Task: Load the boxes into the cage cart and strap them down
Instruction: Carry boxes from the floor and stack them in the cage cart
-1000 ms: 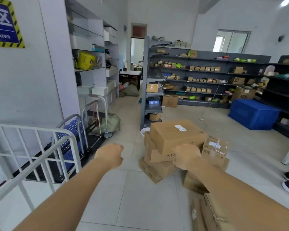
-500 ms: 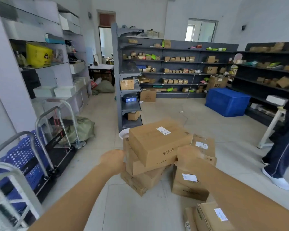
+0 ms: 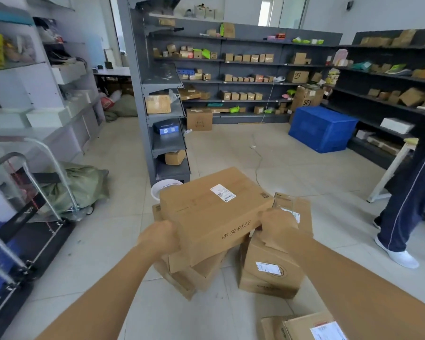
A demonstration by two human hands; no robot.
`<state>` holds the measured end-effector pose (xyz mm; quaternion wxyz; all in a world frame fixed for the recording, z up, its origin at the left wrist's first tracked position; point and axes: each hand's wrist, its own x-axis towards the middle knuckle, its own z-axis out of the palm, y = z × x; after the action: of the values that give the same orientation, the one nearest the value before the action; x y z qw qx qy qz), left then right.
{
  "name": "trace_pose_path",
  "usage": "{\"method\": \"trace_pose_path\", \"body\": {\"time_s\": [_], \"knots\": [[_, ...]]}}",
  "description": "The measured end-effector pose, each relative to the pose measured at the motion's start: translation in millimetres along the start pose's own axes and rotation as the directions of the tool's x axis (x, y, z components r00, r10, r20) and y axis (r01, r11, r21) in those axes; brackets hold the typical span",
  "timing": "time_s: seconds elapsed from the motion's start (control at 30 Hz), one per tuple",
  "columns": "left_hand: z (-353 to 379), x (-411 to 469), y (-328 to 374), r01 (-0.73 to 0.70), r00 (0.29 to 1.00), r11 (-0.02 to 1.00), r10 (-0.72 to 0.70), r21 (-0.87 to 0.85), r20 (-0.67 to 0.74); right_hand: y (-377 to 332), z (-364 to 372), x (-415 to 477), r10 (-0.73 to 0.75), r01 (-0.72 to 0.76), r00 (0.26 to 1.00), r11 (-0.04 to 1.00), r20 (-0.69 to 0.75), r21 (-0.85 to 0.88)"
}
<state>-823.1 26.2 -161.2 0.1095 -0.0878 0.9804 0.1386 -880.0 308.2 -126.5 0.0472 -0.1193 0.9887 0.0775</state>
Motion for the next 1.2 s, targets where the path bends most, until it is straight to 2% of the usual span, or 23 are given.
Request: {"method": "trace_pose_path", "body": {"time_s": [0.27,0.47,0.8,1.07,1.2], "knots": [[33,115,22,0.153,0.986,0.977,-0.142,-0.147,0.082,52,26,118,-0.031,0.032,0.995,0.999,0.095,-0.009],[55,182,20,0.291,0.955,0.904,-0.255,-0.313,0.152,76,52,202,-0.02,0.021,0.984,1.0,0.176,-0.005],[89,290,7,0.453,0.891,0.829,-0.425,-0.328,0.157,97,95,354,0.036,-0.053,0.944,0.998,0.328,0.041],[105,329,-8,0.671,0.735,0.613,-0.622,-0.417,0.268,117,137,440,0.075,-0.136,0.882,0.986,0.466,0.098],[118,343,-5,0.776,0.598,0.428,-0.733,-0.463,0.325,123,160,477,0.099,-0.162,0.91,0.979,0.403,0.124]]}}
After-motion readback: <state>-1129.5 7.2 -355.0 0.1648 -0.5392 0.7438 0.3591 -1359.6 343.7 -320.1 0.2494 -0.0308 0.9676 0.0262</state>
